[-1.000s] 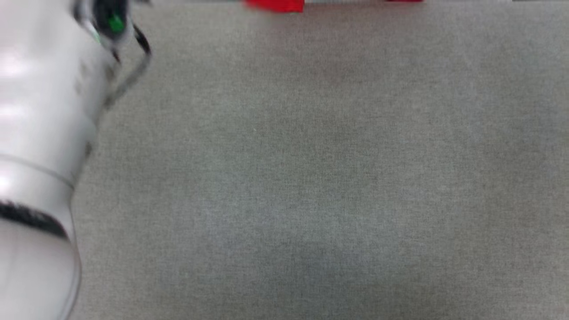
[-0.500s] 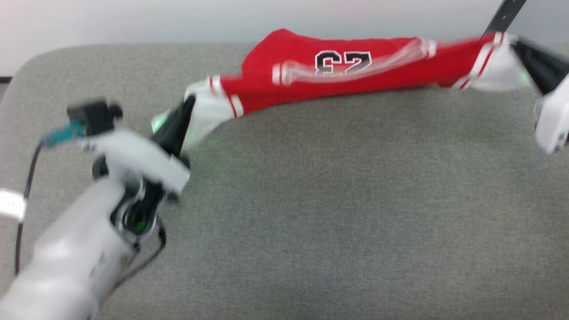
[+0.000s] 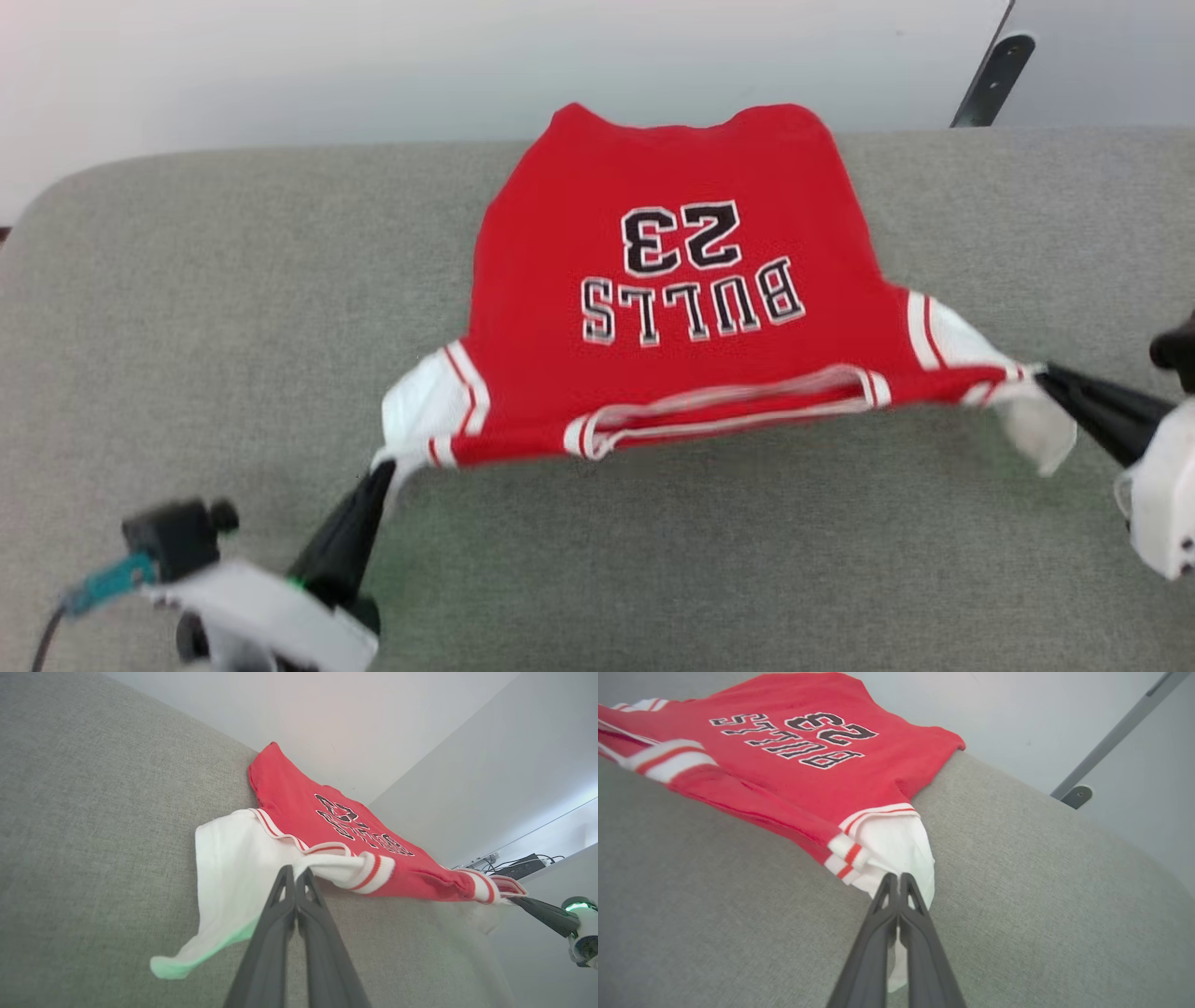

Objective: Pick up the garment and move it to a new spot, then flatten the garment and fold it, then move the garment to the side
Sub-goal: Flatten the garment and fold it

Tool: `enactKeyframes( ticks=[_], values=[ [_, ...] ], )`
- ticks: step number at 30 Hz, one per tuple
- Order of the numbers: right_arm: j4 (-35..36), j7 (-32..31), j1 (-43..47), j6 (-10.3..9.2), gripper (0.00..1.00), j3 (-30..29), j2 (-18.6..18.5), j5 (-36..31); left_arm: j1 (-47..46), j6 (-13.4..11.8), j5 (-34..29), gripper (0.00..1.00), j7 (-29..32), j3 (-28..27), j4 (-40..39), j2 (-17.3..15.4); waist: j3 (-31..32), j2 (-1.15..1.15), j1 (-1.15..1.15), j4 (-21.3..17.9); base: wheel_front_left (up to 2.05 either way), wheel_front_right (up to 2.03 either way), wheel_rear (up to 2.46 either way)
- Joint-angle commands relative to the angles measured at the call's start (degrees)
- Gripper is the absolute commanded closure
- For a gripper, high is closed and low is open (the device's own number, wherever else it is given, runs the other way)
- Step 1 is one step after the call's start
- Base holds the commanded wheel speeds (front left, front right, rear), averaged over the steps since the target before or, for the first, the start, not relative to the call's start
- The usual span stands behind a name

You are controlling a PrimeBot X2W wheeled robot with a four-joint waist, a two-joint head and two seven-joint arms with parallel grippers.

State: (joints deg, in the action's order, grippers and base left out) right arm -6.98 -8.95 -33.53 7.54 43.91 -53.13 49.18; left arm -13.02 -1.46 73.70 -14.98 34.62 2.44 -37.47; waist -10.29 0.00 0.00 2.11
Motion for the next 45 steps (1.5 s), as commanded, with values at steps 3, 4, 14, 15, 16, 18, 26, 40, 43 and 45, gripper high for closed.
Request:
enactKeyframes(
  ticks=[3,4,14,15,16,18,26,40,43,45],
  values=[
    [6.04,-5.62,8.54,-0.10,1.00,-8.34,-0.62,-2.72,6.98,-3.00,-1.99,1.00,-0.18,-1.71,-5.92,-2.08,0.80,0.00,0.00,-0.69,0.00,0.00,0.00],
    [8.14,-7.44,11.03,-0.10,1.00,-10.62,-0.40,-3.61,8.69,-3.78,-2.27,1.00,-0.18,-1.96,-7.57,-2.61,0.83,0.00,0.00,-0.81,0.00,0.00,0.00],
    [29.80,-26.49,33.36,-0.09,1.00,-32.80,9.28,-13.12,19.20,-10.05,-4.15,1.00,-0.15,-4.71,-20.79,-6.22,-0.62,0.00,0.00,-1.09,0.00,0.00,0.00],
    [31.21,-27.79,34.45,-0.09,1.00,-33.86,10.39,-13.61,19.02,-10.03,-4.39,1.00,0.04,-4.42,-20.82,-6.05,-0.84,0.00,0.00,-1.05,0.00,0.00,0.00],
    [32.12,-29.09,35.40,-0.09,1.00,-34.48,11.24,-14.00,18.49,-9.91,-4.65,1.00,0.23,-3.91,-20.53,-5.70,-0.98,0.00,0.00,-1.01,0.00,0.00,0.00],
    [32.90,-31.11,36.69,-0.09,1.00,-34.73,12.85,-14.45,17.17,-9.63,-5.21,1.00,0.82,-3.00,-19.21,-4.87,-1.35,0.00,0.00,-1.01,0.00,0.00,0.00],
    [27.93,-33.38,35.23,-0.09,1.00,-31.73,15.03,-12.92,11.84,-8.15,-8.47,1.00,3.30,1.58,-10.02,-1.15,-3.96,0.00,0.00,-1.06,0.00,0.00,0.00],
    [8.28,-26.42,25.16,-0.17,1.00,-17.34,15.09,-17.26,5.28,-8.89,-13.34,1.00,8.50,6.82,-1.75,1.19,-8.94,0.00,0.00,0.58,0.00,0.00,0.00],
    [5.09,-25.08,24.20,-0.18,1.00,-14.61,16.08,-16.76,4.84,-8.51,-13.11,1.00,8.51,6.81,-0.94,1.48,-9.30,0.00,0.00,0.81,0.00,0.00,0.00],
    [3.43,-24.14,23.51,-0.24,1.00,-13.41,16.32,-16.49,4.63,-8.53,-13.07,1.00,8.54,6.84,-0.38,1.51,-9.35,0.00,0.00,0.88,0.00,0.00,0.00]
  ],
)
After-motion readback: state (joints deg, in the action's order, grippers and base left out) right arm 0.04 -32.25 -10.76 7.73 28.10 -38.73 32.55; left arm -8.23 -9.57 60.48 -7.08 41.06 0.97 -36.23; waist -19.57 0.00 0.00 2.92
